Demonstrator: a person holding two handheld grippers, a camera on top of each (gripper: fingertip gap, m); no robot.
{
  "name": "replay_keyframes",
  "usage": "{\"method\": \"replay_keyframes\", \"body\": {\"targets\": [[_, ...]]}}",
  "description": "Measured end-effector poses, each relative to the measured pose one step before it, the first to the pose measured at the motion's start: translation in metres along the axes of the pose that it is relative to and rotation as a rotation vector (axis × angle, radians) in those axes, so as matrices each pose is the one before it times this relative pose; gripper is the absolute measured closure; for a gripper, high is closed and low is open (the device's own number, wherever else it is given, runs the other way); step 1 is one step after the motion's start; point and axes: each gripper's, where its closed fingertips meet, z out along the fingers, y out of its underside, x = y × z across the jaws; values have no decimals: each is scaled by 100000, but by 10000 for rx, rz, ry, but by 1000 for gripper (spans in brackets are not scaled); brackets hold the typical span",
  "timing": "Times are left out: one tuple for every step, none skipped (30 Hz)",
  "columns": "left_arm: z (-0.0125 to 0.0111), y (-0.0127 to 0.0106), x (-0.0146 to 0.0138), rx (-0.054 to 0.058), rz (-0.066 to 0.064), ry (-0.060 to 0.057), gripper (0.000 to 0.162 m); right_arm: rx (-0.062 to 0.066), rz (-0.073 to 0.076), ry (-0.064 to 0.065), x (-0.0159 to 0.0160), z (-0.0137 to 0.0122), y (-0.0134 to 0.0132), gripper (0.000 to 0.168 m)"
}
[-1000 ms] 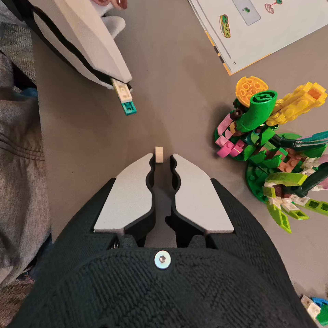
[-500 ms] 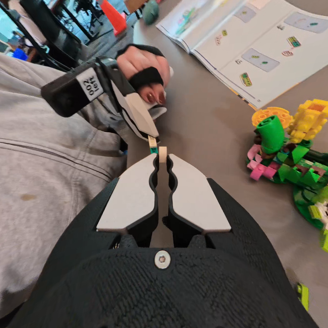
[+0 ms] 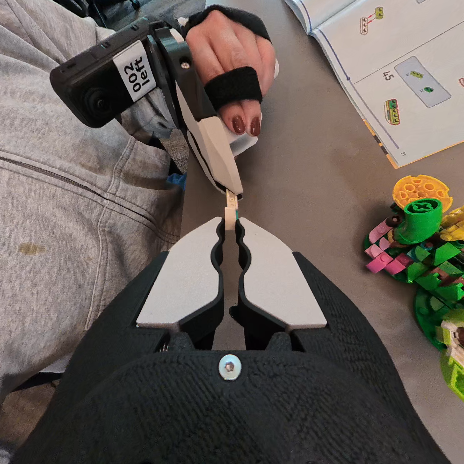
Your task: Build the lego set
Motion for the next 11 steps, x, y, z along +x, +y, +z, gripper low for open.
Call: {"method": "replay_keyframes", "body": {"targets": [[15, -10, 70, -9, 53, 27, 154, -56, 0, -7, 19, 60, 66, 162], [10, -4, 22, -5, 30, -3, 154, -51, 12, -2, 24, 34, 70, 162], [9, -42, 9, 13, 23, 3, 154, -50, 16, 4, 38, 34, 78, 162], [-5, -86, 19, 33, 21, 9, 154, -38, 14, -26, -4, 26, 67, 162], [11, -48, 25, 22, -12, 5, 154, -37, 26, -20, -14, 14, 51, 162], [19, 9, 24, -12, 18, 13, 154, -48, 11, 9, 8, 5, 51, 162], [18, -23, 20, 2, 45, 1, 154, -50, -14, 18, 3, 14, 48, 162], [15, 1, 21, -16, 37, 0, 154, -51, -10, 22, 3, 16, 32, 162], [2, 13, 24, -8, 12, 2, 154, -53, -9, 27, 6, 28, 38, 162], [5, -11, 1, -3, 19, -1, 154, -60, -15, 21, -12, 31, 31, 162], [12, 10, 27, -16, 32, 4, 154, -67, -16, 21, -11, 25, 40, 162]]}}
